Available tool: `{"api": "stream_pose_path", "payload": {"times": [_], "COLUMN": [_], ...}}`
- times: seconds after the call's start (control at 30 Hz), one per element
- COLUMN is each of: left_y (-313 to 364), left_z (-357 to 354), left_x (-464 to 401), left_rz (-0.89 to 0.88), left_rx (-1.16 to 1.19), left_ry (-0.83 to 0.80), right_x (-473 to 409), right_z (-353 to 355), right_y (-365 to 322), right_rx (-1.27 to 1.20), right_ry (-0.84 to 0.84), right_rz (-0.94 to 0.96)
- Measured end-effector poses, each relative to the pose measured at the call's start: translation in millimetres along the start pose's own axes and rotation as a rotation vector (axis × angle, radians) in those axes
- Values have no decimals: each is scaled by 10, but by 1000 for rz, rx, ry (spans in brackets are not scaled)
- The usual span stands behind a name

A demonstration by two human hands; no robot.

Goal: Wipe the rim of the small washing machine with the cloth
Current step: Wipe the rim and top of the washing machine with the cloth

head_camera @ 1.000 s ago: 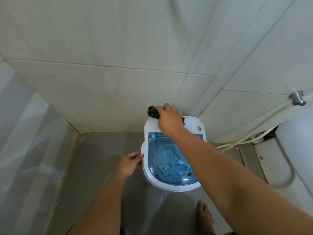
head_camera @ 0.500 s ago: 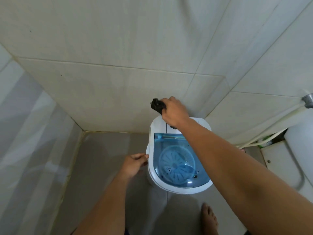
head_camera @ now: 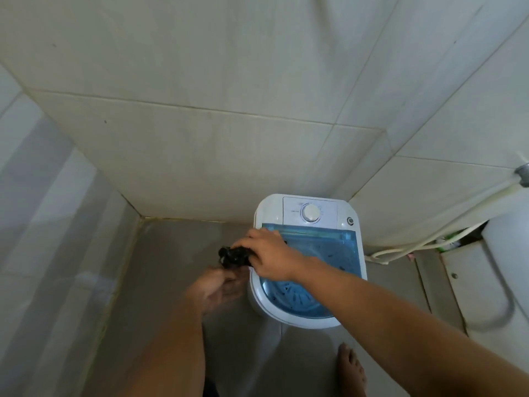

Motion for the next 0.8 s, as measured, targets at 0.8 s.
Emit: {"api": "stream_pose_path", "payload": {"times": [0.8], "left_y": [-166], "left_z": [406], "left_x": [-7], "left_rz": [15], "left_rx": [-198], "left_ry": [318], "right_x": [-105], "right_z": [-170], "right_y": [-455], "right_rx": [-407], "right_ry": [0], "right_rz": [-83]}}
Point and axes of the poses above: each hand's wrist, its own x-axis away from the middle knuckle, its own z-axis out of the back of the hand, y = z × x, the point moved 3 cm from there along -x, towards the middle knuckle, and after that the axes turned 12 degrees about -y, right-handed, at the moved point
